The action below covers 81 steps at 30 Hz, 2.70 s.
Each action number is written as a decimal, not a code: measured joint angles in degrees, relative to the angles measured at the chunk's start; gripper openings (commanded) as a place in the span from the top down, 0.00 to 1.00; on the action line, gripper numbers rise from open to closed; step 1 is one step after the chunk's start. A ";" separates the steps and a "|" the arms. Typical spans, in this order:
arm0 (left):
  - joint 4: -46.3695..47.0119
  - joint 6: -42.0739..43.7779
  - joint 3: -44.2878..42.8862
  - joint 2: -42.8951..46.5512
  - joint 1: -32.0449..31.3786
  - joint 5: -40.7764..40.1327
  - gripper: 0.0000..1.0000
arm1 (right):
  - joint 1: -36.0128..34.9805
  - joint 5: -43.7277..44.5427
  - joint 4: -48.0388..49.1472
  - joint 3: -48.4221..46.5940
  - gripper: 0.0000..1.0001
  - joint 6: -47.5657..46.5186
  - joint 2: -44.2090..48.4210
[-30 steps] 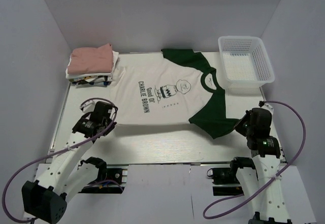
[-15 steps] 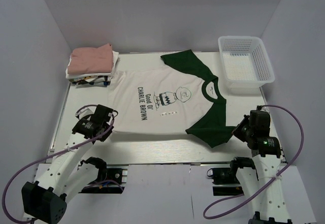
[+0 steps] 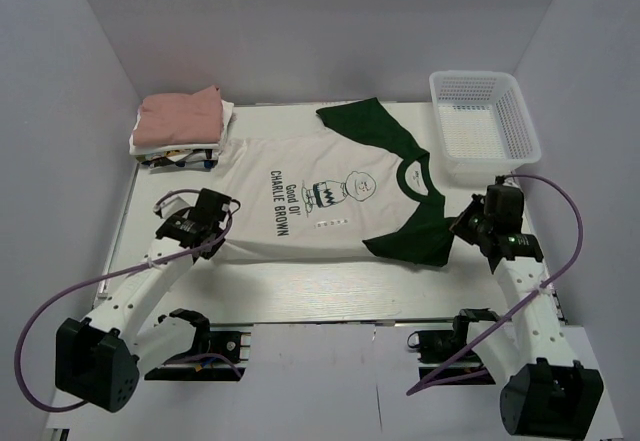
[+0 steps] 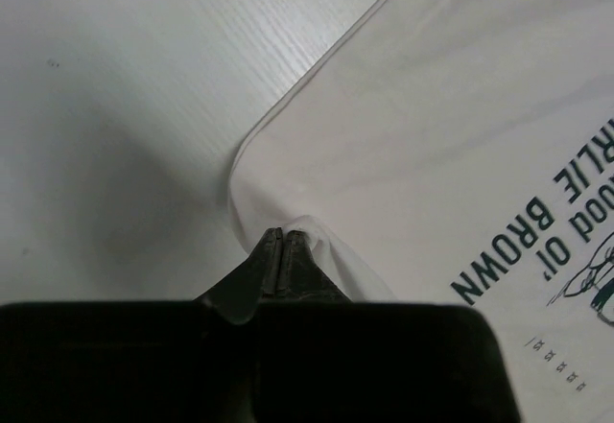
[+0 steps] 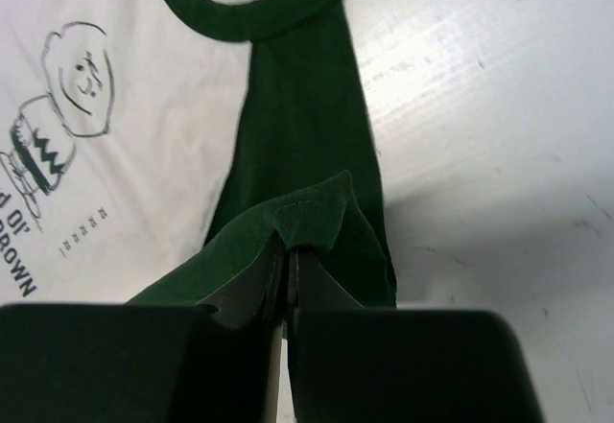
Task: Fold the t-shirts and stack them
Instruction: Fold the flattened tshirt in 1/3 of the way
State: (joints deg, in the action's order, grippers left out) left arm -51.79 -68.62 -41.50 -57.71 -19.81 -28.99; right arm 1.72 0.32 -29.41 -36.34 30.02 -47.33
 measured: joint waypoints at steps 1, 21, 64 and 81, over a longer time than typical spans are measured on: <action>0.46 0.00 -0.59 -0.94 0.07 -0.74 1.00 | -0.11 -0.42 1.49 -0.37 1.00 -0.04 -1.25; 14.64 7.21 -11.54 -21.35 3.56 -9.40 1.00 | -6.23 -6.05 19.69 -18.01 1.00 -9.09 -32.35; 31.30 25.09 -7.58 -32.22 12.26 24.37 0.00 | -16.11 -11.17 25.05 -15.32 0.10 -9.75 -48.30; 30.16 26.47 -8.00 -32.70 12.52 21.77 0.00 | -20.20 -13.94 42.73 -36.96 0.10 0.85 -67.38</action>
State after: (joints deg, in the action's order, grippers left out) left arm -21.63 -42.15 -49.50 -90.41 -7.29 -7.22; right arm -18.48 -13.63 13.32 -73.30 30.87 -114.72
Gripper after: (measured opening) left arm 0.995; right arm 0.902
